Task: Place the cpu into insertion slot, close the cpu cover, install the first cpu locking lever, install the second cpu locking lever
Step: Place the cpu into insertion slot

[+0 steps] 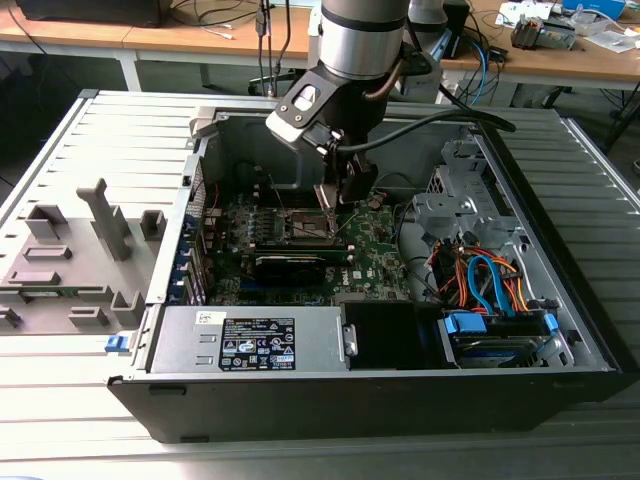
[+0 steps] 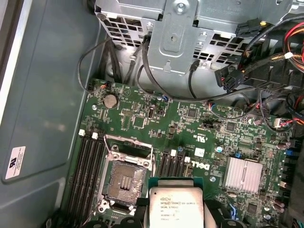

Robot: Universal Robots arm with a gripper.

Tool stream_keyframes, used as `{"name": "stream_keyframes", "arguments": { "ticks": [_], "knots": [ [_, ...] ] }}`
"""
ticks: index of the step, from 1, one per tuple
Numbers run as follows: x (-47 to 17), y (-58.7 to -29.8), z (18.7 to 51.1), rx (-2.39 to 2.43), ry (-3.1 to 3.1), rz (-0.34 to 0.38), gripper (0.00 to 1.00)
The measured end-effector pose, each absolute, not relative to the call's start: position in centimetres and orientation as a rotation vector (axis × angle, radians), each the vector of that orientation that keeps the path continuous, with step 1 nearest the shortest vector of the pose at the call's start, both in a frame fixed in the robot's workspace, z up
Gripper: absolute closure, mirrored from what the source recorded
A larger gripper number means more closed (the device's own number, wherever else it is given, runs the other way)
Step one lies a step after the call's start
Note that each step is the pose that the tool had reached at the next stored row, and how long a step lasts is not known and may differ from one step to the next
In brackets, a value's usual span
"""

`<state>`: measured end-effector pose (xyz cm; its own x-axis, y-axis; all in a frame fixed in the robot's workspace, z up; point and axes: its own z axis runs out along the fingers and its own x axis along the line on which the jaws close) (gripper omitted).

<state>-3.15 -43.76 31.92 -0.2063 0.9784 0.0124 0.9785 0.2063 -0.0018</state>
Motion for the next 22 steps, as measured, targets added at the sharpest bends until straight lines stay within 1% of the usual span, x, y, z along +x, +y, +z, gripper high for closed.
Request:
{"name": "stream_keyframes", "arguments": {
  "ticks": [22],
  "knots": [
    [-3.15, -43.76, 31.83, -2.070, -2.351, -0.008, 0.45]
  ]
}}
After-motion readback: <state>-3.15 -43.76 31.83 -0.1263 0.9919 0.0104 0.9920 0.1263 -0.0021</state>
